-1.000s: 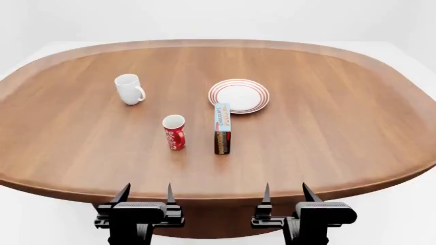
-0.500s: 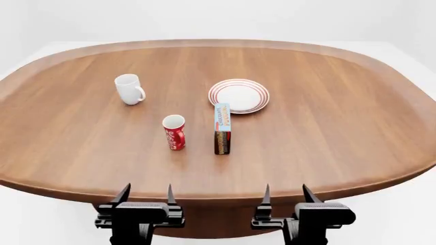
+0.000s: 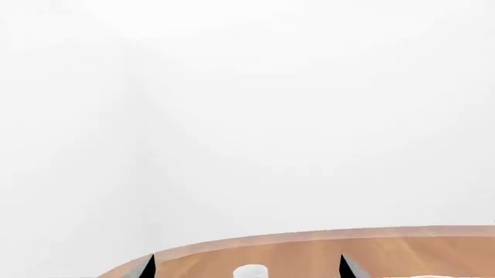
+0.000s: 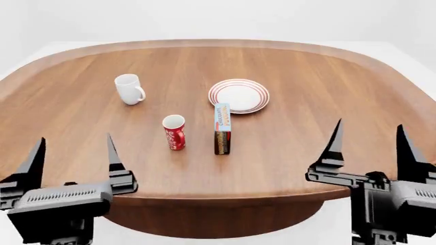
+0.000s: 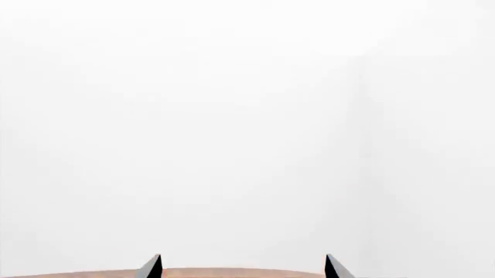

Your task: Pick up the white mug and put it on the plate, and put the chocolate pudding to the right of the plate.

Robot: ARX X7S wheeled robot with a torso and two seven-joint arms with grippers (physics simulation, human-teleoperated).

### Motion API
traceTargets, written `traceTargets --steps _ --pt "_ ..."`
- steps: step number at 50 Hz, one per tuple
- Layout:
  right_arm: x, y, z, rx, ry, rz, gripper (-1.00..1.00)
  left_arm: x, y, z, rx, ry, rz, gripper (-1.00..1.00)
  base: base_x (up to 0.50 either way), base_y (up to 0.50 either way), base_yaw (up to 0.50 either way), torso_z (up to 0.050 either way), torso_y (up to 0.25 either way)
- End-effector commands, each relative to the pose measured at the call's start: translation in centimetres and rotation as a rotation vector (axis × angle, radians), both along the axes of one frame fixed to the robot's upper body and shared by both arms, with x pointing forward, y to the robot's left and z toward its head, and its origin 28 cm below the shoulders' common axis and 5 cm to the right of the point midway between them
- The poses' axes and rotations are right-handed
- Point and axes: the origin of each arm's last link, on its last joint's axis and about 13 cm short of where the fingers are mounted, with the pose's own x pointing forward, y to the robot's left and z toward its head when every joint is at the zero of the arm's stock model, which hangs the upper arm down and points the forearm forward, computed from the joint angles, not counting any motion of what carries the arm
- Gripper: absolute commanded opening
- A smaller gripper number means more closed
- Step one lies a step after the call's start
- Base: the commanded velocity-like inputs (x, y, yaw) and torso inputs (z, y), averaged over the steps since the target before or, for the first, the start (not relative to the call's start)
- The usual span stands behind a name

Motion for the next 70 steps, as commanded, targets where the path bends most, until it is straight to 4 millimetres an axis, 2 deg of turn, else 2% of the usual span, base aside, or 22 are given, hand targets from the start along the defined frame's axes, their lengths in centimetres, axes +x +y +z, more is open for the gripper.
traceTargets --steps 1,9,14,27,48,57,70 --pt "-2.3 -1.4 4.8 -0.024 -0.295 -0.062 1.0 -2.3 1.9 4.0 0.047 -0.203 0.165 1.0 0.0 0.0 0.0 0.0 0.0" --pt "-3.3 -2.2 6.4 0.001 -0.424 -0.095 1.0 -3.9 3.3 5.9 0.043 -0.304 0.276 1.0 0.0 0.0 0.0 0.0 0.0" --pt "-3.6 -2.2 6.7 -0.012 -0.462 -0.085 1.0 -4.3 3.7 6.2 0.036 -0.326 0.298 1.0 0.11 -0.02 0.0 0.0 0.0" --pt "-3.9 -1.3 6.9 -0.02 -0.455 0.017 1.0 -4.4 3.4 6.2 0.04 -0.335 0.283 1.0 0.49 -0.22 0.0 0.0 0.0" --pt "-3.8 -0.7 6.6 -0.05 -0.428 0.077 1.0 -4.2 3.1 6.1 0.04 -0.325 0.264 1.0 0.5 -0.21 0.0 0.0 0.0" --pt "-3.8 -0.4 6.4 -0.117 -0.428 0.078 1.0 -4.1 3.1 6.0 0.041 -0.319 0.259 1.0 0.5 0.05 0.0 0.0 0.002" --pt "-3.7 -0.2 6.2 -0.123 -0.42 0.086 1.0 -4.1 3.0 6.0 0.04 -0.315 0.255 1.0 0.5 0.23 0.0 0.0 0.0"
